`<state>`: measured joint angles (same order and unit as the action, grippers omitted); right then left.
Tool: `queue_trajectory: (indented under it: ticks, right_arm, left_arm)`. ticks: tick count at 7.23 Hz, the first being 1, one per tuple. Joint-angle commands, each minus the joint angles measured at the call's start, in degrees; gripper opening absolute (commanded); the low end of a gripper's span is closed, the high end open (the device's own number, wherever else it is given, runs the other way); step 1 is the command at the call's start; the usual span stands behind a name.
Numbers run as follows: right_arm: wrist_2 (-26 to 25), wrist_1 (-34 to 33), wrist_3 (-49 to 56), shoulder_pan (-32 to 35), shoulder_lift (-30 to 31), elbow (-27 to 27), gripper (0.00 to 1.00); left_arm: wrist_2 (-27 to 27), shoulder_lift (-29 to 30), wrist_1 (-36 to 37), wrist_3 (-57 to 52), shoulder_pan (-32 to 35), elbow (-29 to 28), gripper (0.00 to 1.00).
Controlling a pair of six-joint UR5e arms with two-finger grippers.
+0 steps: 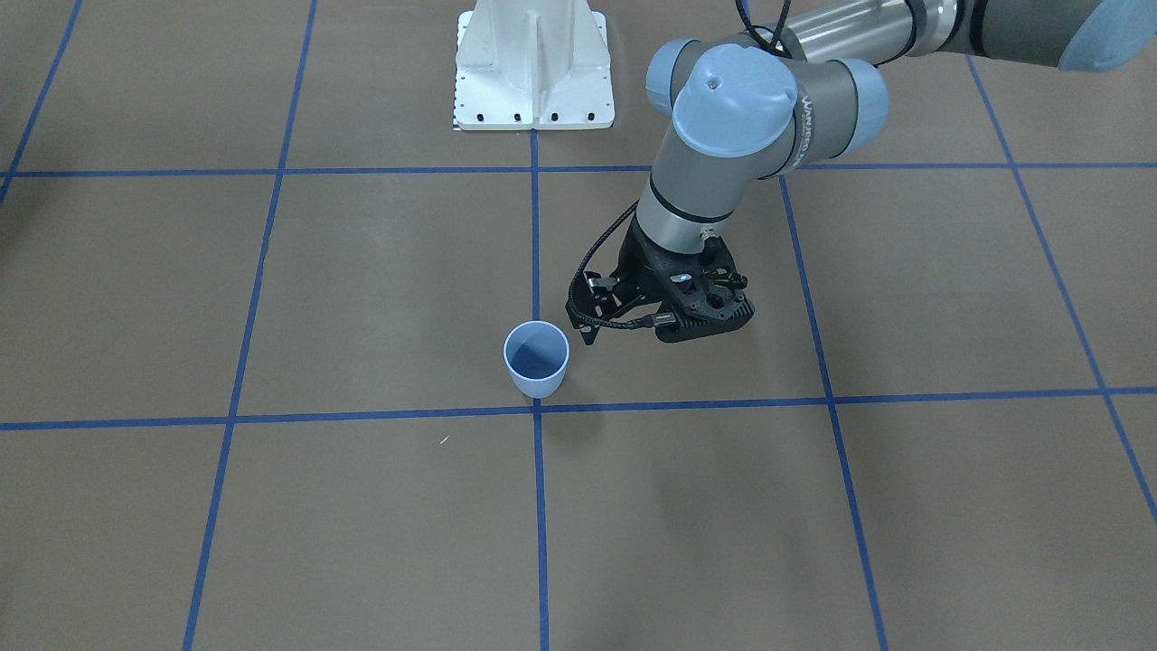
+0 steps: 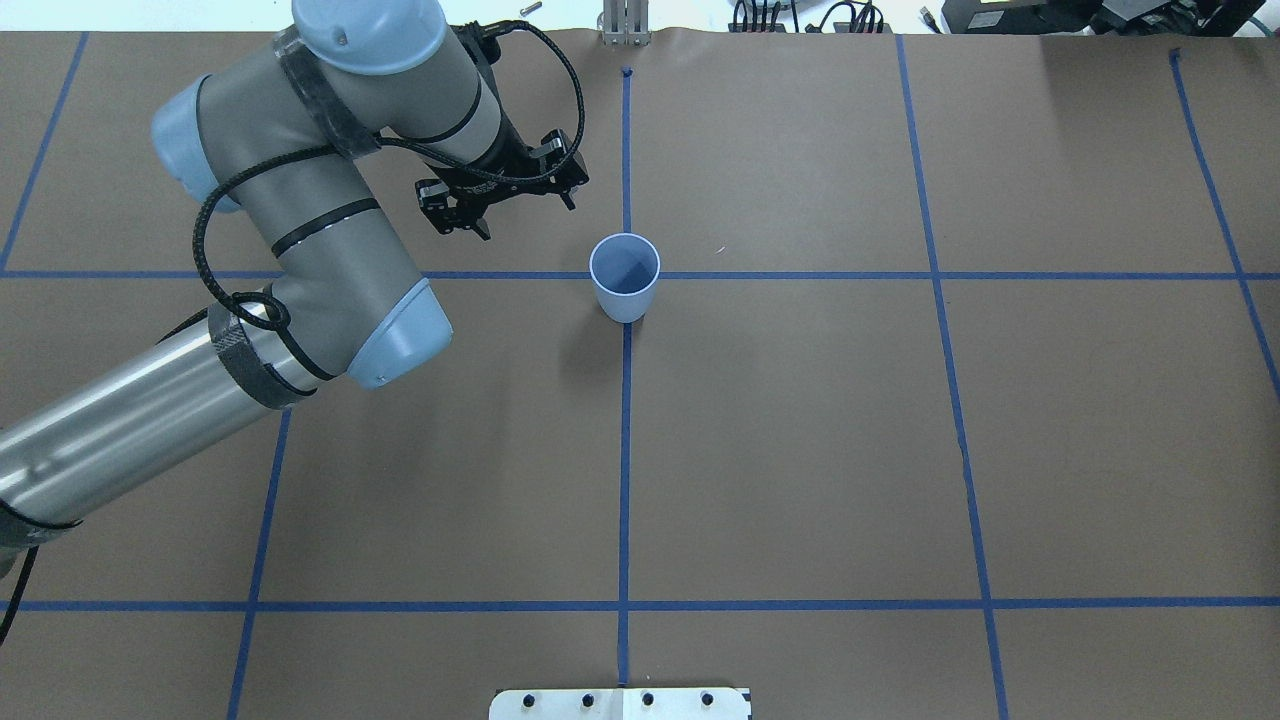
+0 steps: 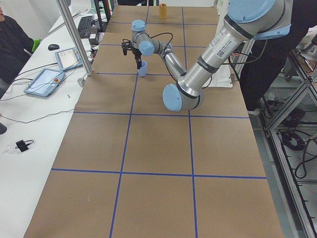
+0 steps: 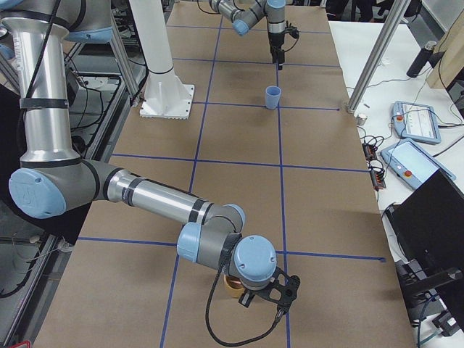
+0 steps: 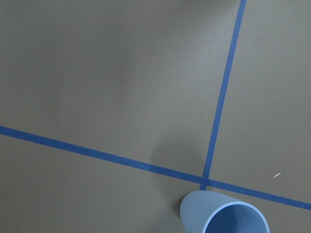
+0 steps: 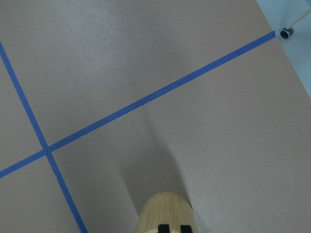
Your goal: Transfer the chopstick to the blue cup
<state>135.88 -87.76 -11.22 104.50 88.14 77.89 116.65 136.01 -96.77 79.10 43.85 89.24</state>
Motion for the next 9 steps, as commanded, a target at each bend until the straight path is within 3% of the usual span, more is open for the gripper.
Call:
queue_trajectory:
  ticks: [1,3,5,9]
  right_arm:
    - [-0.9,-0.7,0.3,0.1,0.1,1.8,0.00]
    - [-1.1,-0.7,0.5,1.9,-0.6,2.1,0.00]
    - [-4.4,-0.8,0.2,3.9,-1.3,5.4,0.00]
    - [-6.4,-12.4,0.1,8.3,-5.3,19.4,0.00]
  left_arm:
    - [0.1,0.0,0.0,0.0,0.0,0.1,0.98]
    - [0.1,-0.1,0.0,0.0,0.0,0.1,0.98]
    - [0.1,0.0,0.0,0.0,0.0,0.2,0.98]
    - [0.2,-1.1,0.0,0.0,0.1,1.2,0.98]
